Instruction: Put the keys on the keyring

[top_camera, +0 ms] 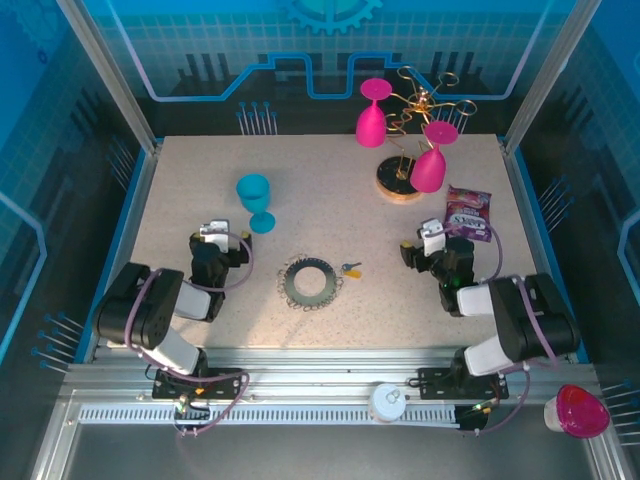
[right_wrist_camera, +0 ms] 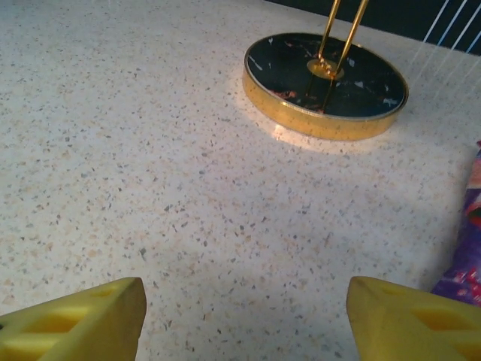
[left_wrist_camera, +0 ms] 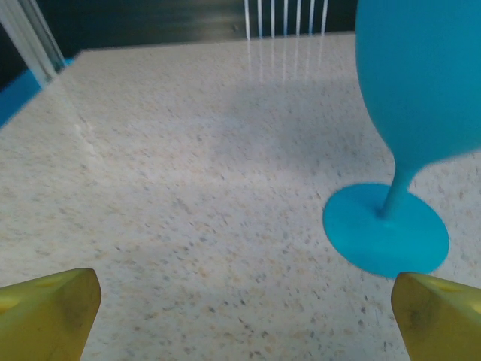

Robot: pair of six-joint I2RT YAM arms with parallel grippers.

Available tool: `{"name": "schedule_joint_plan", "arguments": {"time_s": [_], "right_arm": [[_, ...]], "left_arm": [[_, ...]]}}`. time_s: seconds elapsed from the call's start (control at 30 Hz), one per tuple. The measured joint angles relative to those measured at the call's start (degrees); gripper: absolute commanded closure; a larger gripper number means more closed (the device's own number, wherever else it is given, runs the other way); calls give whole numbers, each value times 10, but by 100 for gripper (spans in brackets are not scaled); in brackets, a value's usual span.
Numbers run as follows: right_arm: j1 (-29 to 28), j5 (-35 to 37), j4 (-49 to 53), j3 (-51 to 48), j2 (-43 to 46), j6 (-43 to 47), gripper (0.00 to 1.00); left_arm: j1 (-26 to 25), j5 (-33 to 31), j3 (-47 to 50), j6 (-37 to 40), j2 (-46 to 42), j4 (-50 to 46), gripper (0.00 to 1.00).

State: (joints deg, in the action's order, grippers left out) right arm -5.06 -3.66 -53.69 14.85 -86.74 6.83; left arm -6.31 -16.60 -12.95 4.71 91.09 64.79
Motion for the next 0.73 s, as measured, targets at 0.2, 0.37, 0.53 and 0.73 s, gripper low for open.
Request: {"name": "schedule_joint_plan", "arguments": {"time_s": [0.2,0.37,0.53,0.73], "right_arm": [[15,-2,-1,33,-18,-28,25],[21,14,11,79,-18,-48,23],[21,18,27,79,-18,-56,21],[21,21,33,79,-18,-60,0]], "left_arm": [[2,-14,-26,-14,0,-6,1],[5,-20,-57,-21,-1,-34,1],[26,-2,-68,-36,-3,-78,0],[43,15,-76,-48,-5,-97,1]]}}
